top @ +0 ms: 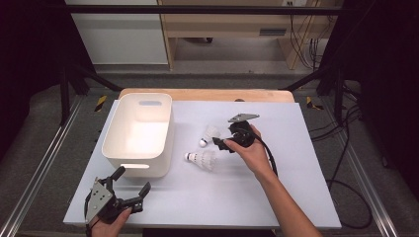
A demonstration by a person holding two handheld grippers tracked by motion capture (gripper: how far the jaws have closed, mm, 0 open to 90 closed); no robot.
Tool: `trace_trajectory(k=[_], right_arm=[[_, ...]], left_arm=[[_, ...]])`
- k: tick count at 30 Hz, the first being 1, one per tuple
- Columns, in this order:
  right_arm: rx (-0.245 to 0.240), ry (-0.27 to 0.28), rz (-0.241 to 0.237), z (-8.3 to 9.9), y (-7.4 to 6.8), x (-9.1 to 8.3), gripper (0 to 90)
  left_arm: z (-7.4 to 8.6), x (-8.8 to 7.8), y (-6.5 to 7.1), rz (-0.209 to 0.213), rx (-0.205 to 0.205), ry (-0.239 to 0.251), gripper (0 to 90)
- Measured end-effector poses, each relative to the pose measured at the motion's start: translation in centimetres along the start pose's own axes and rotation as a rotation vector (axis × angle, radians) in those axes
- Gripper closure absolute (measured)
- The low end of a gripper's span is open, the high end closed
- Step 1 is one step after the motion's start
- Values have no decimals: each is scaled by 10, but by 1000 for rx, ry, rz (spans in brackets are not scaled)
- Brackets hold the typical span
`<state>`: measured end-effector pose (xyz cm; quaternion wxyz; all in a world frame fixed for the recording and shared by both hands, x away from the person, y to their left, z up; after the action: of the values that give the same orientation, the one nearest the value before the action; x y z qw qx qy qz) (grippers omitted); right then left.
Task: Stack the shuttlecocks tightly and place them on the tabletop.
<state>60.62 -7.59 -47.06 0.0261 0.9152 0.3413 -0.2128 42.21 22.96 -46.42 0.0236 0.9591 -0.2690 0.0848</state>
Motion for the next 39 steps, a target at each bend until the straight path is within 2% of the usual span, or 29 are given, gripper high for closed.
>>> trace_trajectory(k=[3,10,12,18,23,26,31,35,39], right_arm=[[11,8,4,-1,1,5,109],[-25,1,0,-6,0,17,101],[-19,10,0,-7,0,20,104],[-12,1,-8,1,2,30,105],[-19,4,-30,6,-2,37,124],[-28,2,-43,9,-4,41,129],[-4,32,-56,9,-2,45,161],[-16,43,-72,8,-2,46,177],[-25,41,-81,9,1,45,183]], left_arm=[[0,0,0,0,-1,0,12],[0,0,0,0,-2,1,12],[0,0,0,0,-2,1,12],[0,0,0,-1,-1,1,12],[0,-1,-1,-2,1,1,12],[0,-2,-2,-9,2,0,12],[1,-3,-3,-19,19,-7,12],[3,-5,-3,-30,24,-18,12],[4,-8,-5,-55,10,-15,12]])
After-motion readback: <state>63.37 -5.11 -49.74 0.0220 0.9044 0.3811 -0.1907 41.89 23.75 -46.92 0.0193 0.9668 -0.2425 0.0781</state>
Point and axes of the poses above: each handheld gripper's, and its own axes: x roughly forward along the jaws, z roughly out of its underside, y roughly to its right, the point moved 7 cm from there along x, roughly forward along the jaws, and after that the axes turned 12 degrees about y, right-handed, at the moved point
